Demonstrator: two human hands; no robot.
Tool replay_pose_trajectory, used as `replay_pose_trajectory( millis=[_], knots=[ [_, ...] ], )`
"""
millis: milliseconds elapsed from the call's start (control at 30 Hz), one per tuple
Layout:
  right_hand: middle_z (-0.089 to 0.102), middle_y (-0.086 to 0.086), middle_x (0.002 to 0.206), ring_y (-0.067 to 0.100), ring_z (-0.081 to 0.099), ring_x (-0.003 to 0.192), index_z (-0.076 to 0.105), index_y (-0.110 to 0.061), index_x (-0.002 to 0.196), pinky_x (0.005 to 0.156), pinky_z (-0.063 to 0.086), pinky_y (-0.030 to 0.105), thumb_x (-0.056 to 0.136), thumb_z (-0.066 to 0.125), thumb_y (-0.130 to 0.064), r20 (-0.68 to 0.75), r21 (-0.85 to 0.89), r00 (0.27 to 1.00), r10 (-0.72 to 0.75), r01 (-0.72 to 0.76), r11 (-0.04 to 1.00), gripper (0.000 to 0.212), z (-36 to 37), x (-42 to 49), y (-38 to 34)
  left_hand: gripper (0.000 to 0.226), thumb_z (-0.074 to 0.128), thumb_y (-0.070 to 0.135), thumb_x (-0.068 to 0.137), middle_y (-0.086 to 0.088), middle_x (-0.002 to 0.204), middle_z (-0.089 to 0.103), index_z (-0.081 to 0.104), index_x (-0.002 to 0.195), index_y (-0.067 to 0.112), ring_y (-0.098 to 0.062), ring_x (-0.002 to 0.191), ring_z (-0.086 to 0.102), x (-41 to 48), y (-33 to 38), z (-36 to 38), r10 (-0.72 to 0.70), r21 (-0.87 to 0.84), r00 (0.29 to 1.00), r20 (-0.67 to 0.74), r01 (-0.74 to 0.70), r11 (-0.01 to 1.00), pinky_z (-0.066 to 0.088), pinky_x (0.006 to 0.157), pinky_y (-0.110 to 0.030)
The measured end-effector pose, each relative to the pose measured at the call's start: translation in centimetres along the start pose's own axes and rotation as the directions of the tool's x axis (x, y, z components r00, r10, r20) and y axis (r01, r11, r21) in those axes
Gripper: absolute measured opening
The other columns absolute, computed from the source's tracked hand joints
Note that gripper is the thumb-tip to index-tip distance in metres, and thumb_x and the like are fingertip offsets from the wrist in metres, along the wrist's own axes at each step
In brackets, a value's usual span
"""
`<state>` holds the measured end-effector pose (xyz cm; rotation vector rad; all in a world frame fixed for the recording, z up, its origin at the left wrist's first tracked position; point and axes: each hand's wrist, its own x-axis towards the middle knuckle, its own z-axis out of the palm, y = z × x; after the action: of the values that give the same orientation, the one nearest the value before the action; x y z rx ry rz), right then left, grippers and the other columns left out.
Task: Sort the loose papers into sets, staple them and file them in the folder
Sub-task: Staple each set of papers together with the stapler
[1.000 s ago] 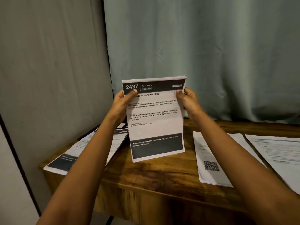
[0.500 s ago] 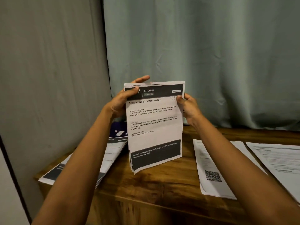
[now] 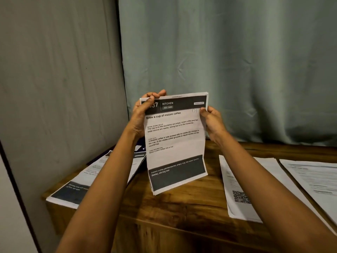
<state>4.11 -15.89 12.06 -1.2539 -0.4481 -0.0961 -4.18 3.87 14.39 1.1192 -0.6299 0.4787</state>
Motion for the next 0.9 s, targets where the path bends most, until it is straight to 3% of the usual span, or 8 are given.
replay_pose_trajectory(
  millis=[200,300,367,433,500,567,733,900],
  knots=[
    [0.07,0.003,0.093,0.013,0.068,0.076,0.062,-0.013,0.103,0.06,0.057,0.025,0.099,0.047,-0.016,-0.025,-0.011,1.0,-0.007,0.007,1.0,0.015,0.1,-0.4,0.0,0.006,0.05,0.012,0.091,-0.008,0.11,0.07,0.054,0.088,0.009,-0.023,0.108,0.064,-0.5,-0.2,0.1,-0.003,0.0,0.999,-0.052,0.003,1.0,0.055,0.081,-0.034],
    [0.066,0.003,0.109,0.02,0.065,0.098,0.052,-0.013,0.118,0.083,0.056,0.035,0.096,0.054,-0.023,-0.099,-0.258,0.984,-0.146,0.116,0.959,0.024,0.1,0.3,0.7,0.005,0.052,0.014,0.087,-0.008,0.107,0.071,0.053,0.087,0.009,-0.023,0.107,0.064,-0.4,0.0,0.4,-0.007,0.0,0.998,-0.059,0.007,1.0,0.055,0.081,-0.035],
    [0.048,0.01,0.137,0.028,0.048,0.125,0.037,-0.015,0.135,0.107,0.039,0.046,0.093,0.058,-0.026,-0.125,-0.579,0.913,-0.388,0.25,0.776,0.048,0.0,0.7,1.1,0.005,0.051,0.013,0.09,-0.008,0.107,0.071,0.052,0.086,0.01,-0.023,0.107,0.064,-0.2,0.4,0.6,-0.006,0.007,0.998,-0.058,0.006,1.0,0.055,0.081,-0.036],
    [0.023,0.014,0.155,0.029,0.021,0.143,0.025,-0.012,0.147,0.115,0.016,0.043,0.093,0.054,-0.025,-0.031,-0.807,0.776,-0.63,0.352,0.474,0.063,0.3,0.6,0.8,0.012,0.046,0.011,0.097,-0.009,0.107,0.071,0.052,0.085,0.011,-0.024,0.107,0.064,0.0,0.7,0.7,-0.017,0.017,0.997,-0.07,0.018,1.0,0.056,0.082,-0.039],
    [0.019,0.013,0.157,0.027,0.012,0.146,0.027,-0.011,0.149,0.116,0.005,0.038,0.094,0.049,-0.019,0.177,-0.865,0.637,-0.751,0.465,0.19,0.06,1.0,0.3,-0.1,0.016,0.044,0.011,0.099,-0.009,0.108,0.07,0.052,0.085,0.012,-0.026,0.106,0.065,0.1,1.0,1.0,-0.031,0.047,0.995,-0.098,0.036,0.998,0.056,0.081,-0.04],
    [0.033,0.012,0.152,0.027,0.022,0.144,0.039,-0.009,0.143,0.116,0.007,0.04,0.093,0.049,-0.014,0.352,-0.823,0.566,-0.746,0.567,0.042,0.051,1.8,0.5,-0.4,0.016,0.044,0.013,0.1,-0.01,0.108,0.07,0.052,0.085,0.012,-0.026,0.105,0.066,0.3,1.1,1.1,-0.034,0.073,0.992,-0.12,0.043,0.996,0.056,0.08,-0.039],
    [0.063,0.009,0.117,0.027,0.052,0.12,0.06,-0.009,0.114,0.109,0.02,0.042,0.092,0.047,-0.014,0.402,-0.776,0.576,-0.712,0.626,0.069,0.025,2.7,1.0,-0.9,0.014,0.046,0.013,0.099,-0.009,0.105,0.072,0.053,0.087,0.012,-0.025,0.103,0.066,0.1,1.0,1.2,-0.03,0.085,0.988,-0.151,0.043,0.995,0.056,0.083,-0.038],
    [0.067,-0.001,0.091,0.022,0.061,0.092,0.061,-0.015,0.095,0.084,0.019,0.029,0.091,0.051,-0.016,0.398,-0.763,0.613,-0.682,0.634,0.125,0.01,2.8,1.0,-1.9,0.015,0.049,0.014,0.096,-0.007,0.114,0.068,0.057,0.108,0.015,-0.024,0.102,0.065,-0.8,0.9,0.2,-0.037,0.144,0.995,-0.09,0.049,0.988,0.057,0.082,-0.037]
  ],
)
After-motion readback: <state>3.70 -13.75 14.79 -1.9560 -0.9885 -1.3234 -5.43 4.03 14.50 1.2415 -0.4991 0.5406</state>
